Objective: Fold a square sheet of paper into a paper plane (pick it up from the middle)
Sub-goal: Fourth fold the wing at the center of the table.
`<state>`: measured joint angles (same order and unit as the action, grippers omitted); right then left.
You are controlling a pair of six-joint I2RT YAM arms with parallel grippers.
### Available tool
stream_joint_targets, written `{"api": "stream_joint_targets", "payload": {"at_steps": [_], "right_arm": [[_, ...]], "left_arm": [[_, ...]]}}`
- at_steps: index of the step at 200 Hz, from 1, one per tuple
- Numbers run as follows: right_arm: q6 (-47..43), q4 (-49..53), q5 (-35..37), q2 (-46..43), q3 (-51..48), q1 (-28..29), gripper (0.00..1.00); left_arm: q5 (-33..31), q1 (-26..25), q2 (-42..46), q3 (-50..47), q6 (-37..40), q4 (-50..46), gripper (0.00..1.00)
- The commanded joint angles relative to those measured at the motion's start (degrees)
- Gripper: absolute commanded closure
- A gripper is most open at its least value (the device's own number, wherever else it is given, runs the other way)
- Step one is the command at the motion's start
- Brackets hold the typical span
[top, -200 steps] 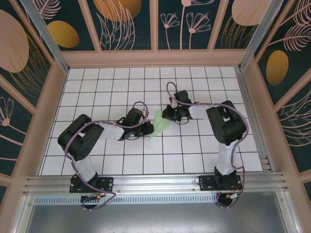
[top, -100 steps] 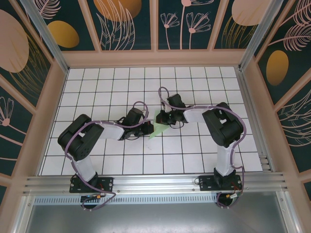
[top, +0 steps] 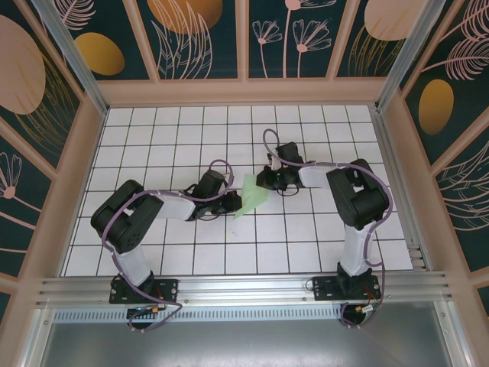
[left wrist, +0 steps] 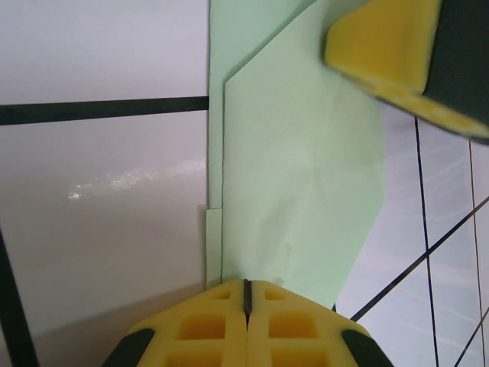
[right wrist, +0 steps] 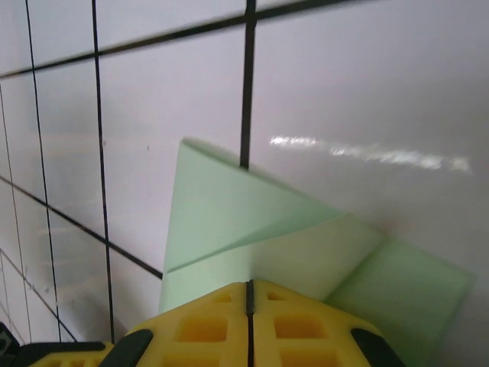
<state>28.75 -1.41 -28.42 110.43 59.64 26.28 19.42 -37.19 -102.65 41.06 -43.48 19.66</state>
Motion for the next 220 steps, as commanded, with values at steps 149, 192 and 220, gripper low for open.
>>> {"api": "stream_joint_targets", "payload": {"at_steps": [149, 192, 220], "right_arm": [[-4.2, 1.8, -2.2, -0.1, -2.9, 7.3, 0.93], [-6.3, 3.6, -2.1, 0.5, -1.7, 4.6, 0.93], [-7.0, 4.0, -2.5, 1.3, -0.1, 1.9, 0.93]], "left_arm": [[-7.8, 0.2, -5.9, -1.7, 2.2, -11.2, 0.99], [-7.9, 0.1, -5.8, -1.6, 3.8, -13.3, 0.98], [-7.7, 0.0, -5.9, -2.1, 4.0, -13.6, 0.98]]}}
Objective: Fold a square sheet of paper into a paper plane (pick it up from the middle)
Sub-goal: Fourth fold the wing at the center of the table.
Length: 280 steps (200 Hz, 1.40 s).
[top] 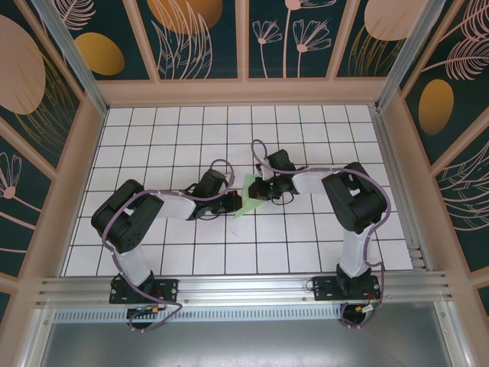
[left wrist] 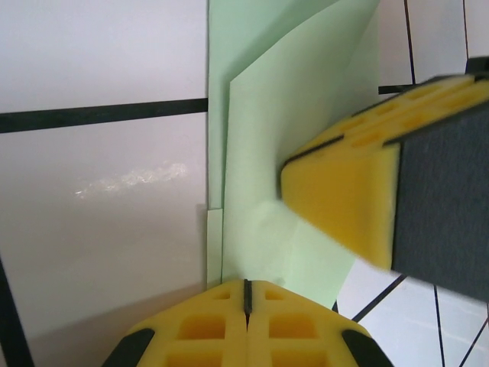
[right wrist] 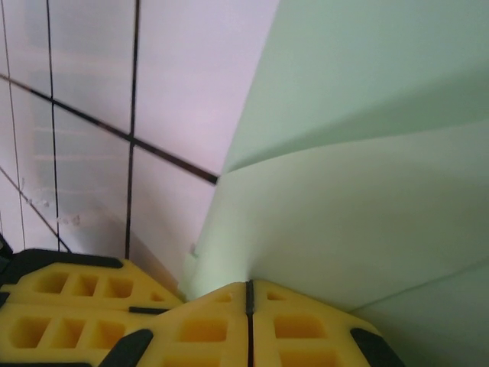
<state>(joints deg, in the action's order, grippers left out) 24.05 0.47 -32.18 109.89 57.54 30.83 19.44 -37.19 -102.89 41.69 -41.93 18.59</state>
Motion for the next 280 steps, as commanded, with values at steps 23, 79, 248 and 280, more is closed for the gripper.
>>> {"api": "stream_joint_targets", "payload": {"at_steps": [23, 79, 248, 280], "right_arm": [[-2.3, 2.0, 1.0, 2.7, 3.1, -4.3, 0.93], [-1.7, 1.4, 1.8, 4.4, 4.9, -7.9, 0.93], [1.4, 0.6, 5.3, -6.8, 1.7, -7.2, 0.92], [5.6, -3.2, 3.0, -7.0, -2.5, -1.2, 0.93]], "left_arm": [[-7.8, 0.1, -5.6, -2.8, 2.6, -12.8, 0.98], [-7.9, 0.1, -5.8, -3.1, 2.6, -12.8, 0.98], [-7.4, 0.0, -5.2, -2.4, 1.7, -11.2, 0.98], [-7.2, 0.0, -4.7, -2.4, 1.4, -10.9, 0.98]]}}
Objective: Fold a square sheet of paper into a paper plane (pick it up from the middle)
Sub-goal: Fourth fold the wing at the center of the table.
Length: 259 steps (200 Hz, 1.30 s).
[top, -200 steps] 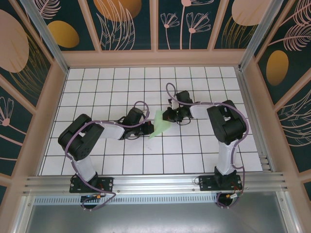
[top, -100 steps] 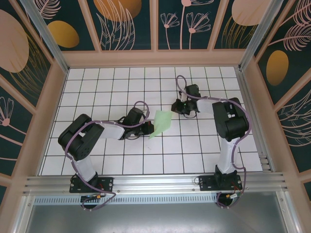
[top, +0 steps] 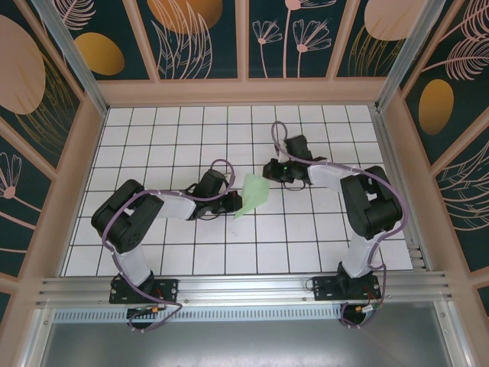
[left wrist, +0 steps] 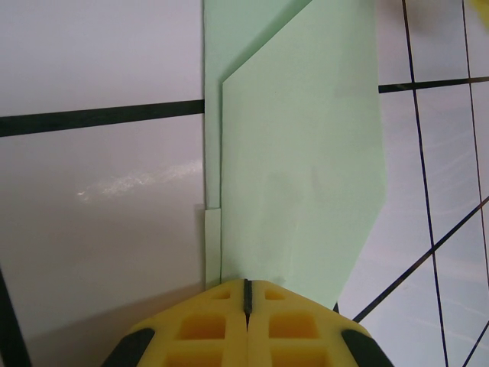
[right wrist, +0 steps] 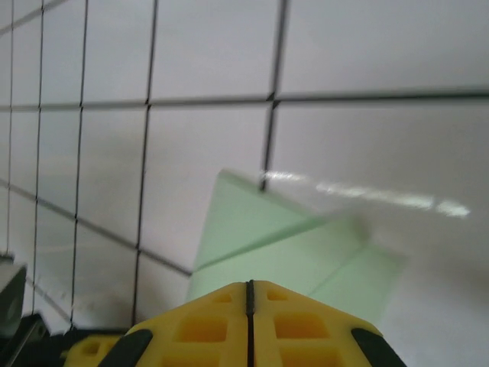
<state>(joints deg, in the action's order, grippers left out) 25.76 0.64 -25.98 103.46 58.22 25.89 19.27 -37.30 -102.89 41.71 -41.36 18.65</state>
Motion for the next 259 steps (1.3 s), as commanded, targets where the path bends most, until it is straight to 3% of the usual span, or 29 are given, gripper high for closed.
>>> {"api": "stream_joint_targets", "payload": {"at_steps": [1, 126, 172, 259], "right_arm": [[4.1, -3.5, -3.3, -0.5, -3.2, 3.8, 0.93], [6.8, -4.0, -2.4, 7.0, -4.3, 6.3, 0.93], [7.3, -2.9, -0.9, 7.8, -5.0, 6.4, 0.93], [7.9, -2.1, -0.3, 9.4, -4.4, 6.4, 0.93]], "left_arm": [[-7.0, 0.1, -4.6, -2.4, 0.8, -11.0, 0.98], [-5.6, 0.1, -0.8, 1.8, 1.4, -11.8, 0.95], [-2.0, 0.1, 4.0, 5.0, 1.0, -10.5, 0.85], [2.9, -1.5, 2.1, 5.6, 0.4, -9.5, 0.86]]}}
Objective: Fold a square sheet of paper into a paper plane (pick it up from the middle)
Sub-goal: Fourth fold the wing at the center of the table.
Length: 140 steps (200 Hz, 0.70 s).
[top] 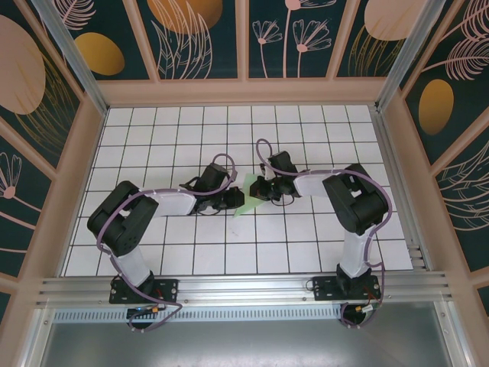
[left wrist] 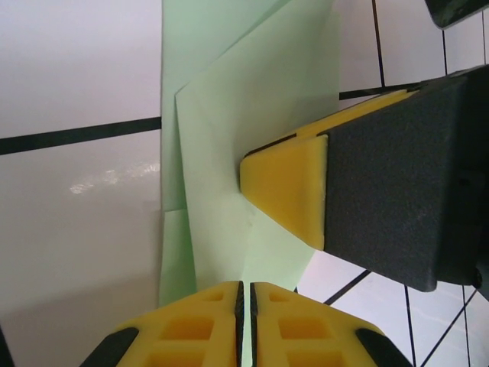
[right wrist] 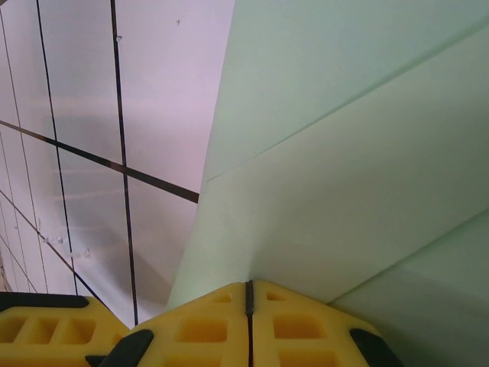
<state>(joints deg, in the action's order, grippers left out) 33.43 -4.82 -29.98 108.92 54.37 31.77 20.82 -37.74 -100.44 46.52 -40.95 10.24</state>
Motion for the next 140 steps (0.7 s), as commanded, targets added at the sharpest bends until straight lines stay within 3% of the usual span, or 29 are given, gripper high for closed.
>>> {"api": "stream_joint_targets", "payload": {"at_steps": [1, 140], "right_arm": [[0.2, 3.3, 3.7, 3.9, -0.6, 0.5, 0.93], [-0.1, 4.7, 4.8, 5.3, -0.1, 0.3, 0.94]], "left_arm": [[1.4, -1.1, -0.4, 0.8, 0.0, -1.1, 0.86], [-5.8, -2.7, -2.5, 0.3, 2.0, -8.3, 0.88]]}}
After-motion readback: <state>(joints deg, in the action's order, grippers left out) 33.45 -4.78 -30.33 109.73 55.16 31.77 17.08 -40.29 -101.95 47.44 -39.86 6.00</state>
